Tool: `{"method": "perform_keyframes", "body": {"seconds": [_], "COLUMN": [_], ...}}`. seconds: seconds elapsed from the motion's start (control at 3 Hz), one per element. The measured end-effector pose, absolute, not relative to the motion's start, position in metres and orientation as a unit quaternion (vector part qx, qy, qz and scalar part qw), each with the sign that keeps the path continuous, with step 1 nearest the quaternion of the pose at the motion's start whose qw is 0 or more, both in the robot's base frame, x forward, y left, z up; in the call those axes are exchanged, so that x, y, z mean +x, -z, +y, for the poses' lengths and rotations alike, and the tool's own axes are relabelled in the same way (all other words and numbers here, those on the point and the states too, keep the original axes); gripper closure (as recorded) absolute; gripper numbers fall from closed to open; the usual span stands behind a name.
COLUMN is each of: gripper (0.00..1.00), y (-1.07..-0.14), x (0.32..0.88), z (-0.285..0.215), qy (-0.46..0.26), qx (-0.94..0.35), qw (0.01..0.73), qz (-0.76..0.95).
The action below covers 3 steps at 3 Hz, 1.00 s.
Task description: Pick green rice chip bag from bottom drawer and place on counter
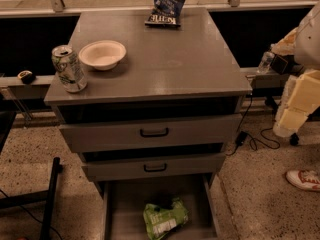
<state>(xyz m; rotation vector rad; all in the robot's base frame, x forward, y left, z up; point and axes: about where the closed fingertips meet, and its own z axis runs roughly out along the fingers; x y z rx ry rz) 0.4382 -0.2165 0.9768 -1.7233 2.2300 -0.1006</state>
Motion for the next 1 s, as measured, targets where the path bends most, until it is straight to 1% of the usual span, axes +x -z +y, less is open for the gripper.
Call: {"method": "perform_keyframes", "body": {"seconds": [0.33,0.67,1.0], "gripper": [0.0,0.0,0.0], "y": [-0.951,-0.951,-0.898], "x": [0.431,0.431,0.436], "z": [-0.221,-0.221,-0.207], "qy": [0.03,0.03,-0.016], "qx": [-0.613,-0.613,-0.632], "qw": [0.183,0.183,0.222], "qz": [0.768,0.768,0.743]}}
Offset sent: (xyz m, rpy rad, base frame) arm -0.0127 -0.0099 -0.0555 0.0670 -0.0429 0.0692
